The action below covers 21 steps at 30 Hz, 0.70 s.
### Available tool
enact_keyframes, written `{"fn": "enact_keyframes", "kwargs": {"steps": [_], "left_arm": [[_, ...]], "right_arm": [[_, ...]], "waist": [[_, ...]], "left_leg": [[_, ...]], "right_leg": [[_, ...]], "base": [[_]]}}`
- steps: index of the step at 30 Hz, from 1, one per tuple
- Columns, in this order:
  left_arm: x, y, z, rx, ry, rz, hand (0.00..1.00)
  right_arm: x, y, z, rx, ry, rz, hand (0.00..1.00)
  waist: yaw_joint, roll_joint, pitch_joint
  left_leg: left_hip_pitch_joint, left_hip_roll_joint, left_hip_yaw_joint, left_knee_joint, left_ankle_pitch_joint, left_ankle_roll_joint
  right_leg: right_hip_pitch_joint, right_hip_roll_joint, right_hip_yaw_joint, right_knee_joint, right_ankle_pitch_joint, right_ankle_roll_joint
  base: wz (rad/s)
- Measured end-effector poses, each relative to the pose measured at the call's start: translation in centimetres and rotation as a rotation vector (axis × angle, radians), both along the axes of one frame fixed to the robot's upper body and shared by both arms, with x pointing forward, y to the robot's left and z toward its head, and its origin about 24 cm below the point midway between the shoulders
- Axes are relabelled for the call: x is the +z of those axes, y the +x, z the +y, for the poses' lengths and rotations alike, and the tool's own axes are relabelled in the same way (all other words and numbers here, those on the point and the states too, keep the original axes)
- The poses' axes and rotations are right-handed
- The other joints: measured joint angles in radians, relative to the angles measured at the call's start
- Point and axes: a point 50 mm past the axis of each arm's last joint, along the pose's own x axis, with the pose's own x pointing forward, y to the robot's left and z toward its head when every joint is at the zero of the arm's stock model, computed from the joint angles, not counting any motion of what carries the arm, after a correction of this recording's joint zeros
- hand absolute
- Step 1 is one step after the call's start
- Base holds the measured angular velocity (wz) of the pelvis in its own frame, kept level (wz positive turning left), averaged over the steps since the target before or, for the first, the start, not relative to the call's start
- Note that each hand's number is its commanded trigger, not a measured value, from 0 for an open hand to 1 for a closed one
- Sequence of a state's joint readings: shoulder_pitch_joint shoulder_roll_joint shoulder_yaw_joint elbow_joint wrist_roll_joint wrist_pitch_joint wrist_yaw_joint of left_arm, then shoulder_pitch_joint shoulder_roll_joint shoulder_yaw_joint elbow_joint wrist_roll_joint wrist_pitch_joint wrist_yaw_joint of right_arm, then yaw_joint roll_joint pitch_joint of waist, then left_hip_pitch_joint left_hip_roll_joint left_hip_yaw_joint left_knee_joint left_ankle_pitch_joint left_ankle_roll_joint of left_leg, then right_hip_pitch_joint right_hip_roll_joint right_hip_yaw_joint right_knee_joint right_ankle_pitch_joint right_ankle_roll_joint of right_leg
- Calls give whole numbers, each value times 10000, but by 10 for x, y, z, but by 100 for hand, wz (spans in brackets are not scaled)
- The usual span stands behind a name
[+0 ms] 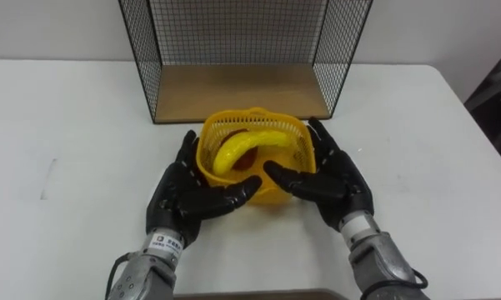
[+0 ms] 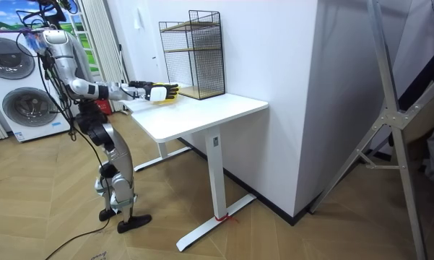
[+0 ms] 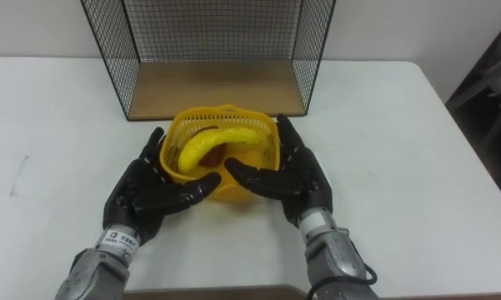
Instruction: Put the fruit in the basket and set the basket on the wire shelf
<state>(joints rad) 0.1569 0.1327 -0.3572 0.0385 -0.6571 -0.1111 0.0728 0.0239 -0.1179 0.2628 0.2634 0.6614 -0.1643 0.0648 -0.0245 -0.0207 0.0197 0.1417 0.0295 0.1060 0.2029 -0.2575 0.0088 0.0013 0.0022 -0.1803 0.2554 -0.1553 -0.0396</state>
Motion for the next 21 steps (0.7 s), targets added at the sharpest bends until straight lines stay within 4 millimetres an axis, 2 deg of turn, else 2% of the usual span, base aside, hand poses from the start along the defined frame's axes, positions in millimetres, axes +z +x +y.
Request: {"fn": "enact_keyframes", "kwargs": {"steps": [7, 12, 18, 21], "left_arm": [[1, 1, 0, -13, -8, -47, 0], [15, 4, -2, -73, -179, -628, 0], [20, 6, -3, -89, -230, -854, 0], [25, 8, -2, -35, -273, -1066, 0]], "right_arm": [[7, 8, 2, 96, 0, -310, 0], [15, 15, 2, 33, -38, -594, 0], [21, 18, 3, -30, -37, -918, 0], [30, 19, 4, -22, -7, -1300, 0]], "waist": [[-3, -28, -18], [-2, -94, -69], [1, -110, -83], [0, -115, -83]], "left_leg": [[-5, 0, 9, 7, 0, 0], [-52, 1, 13, 20, 0, 0], [96, 8, 11, 9, 0, 0], [94, 12, 9, 13, 0, 0]], "right_leg": [[-6, -3, -4, 6, 0, -1], [-51, -4, -5, 20, 4, -5], [55, -2, -15, 28, 6, -4], [57, 3, -21, 29, 9, -10]], "base": [[0], [0], [0], [0]]}}
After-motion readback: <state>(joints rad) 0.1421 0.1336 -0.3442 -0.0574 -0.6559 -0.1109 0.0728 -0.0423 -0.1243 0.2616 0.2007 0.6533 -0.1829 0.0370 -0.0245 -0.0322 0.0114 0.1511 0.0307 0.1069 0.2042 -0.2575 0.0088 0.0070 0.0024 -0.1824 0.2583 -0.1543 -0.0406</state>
